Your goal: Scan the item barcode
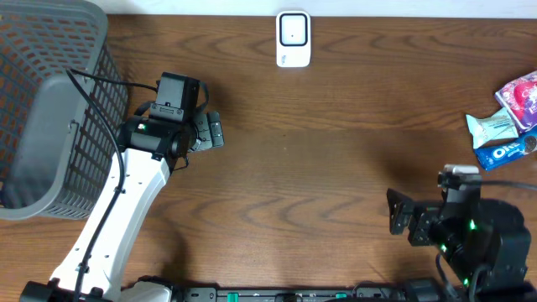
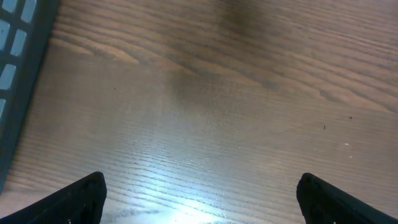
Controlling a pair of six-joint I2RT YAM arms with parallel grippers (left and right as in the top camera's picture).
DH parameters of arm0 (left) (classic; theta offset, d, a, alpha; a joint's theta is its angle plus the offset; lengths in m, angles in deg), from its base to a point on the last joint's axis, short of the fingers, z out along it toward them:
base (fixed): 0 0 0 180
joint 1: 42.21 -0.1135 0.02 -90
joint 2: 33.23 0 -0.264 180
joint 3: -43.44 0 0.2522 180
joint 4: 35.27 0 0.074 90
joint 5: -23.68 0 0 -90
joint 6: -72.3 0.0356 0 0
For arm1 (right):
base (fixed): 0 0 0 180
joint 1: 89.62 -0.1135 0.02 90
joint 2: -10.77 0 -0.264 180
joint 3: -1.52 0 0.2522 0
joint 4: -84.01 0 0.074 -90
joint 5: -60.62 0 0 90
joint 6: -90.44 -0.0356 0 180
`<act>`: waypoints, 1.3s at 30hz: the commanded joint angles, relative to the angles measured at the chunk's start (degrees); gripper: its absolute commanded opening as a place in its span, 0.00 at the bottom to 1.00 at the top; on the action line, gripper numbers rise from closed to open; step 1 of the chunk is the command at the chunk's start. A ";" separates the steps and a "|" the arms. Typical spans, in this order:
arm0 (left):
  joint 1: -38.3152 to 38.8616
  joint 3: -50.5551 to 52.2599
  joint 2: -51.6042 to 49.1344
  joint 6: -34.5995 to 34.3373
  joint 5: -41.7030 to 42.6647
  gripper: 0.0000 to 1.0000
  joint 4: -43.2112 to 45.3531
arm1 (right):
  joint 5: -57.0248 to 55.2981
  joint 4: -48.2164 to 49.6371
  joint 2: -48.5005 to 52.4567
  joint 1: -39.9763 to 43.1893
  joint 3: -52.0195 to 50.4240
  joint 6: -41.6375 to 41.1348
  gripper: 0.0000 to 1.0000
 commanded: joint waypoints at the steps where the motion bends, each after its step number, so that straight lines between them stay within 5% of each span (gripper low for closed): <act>1: -0.15 -0.44 -0.26 -0.74 -0.74 0.98 -0.26 | 0.48 3.21 -6.95 -0.63 -5.81 2.14 0.99; 39: -0.15 -0.44 -0.26 -0.74 -0.74 0.98 -0.26 | 10.95 58.10 -30.03 2.38 -47.21 10.08 0.99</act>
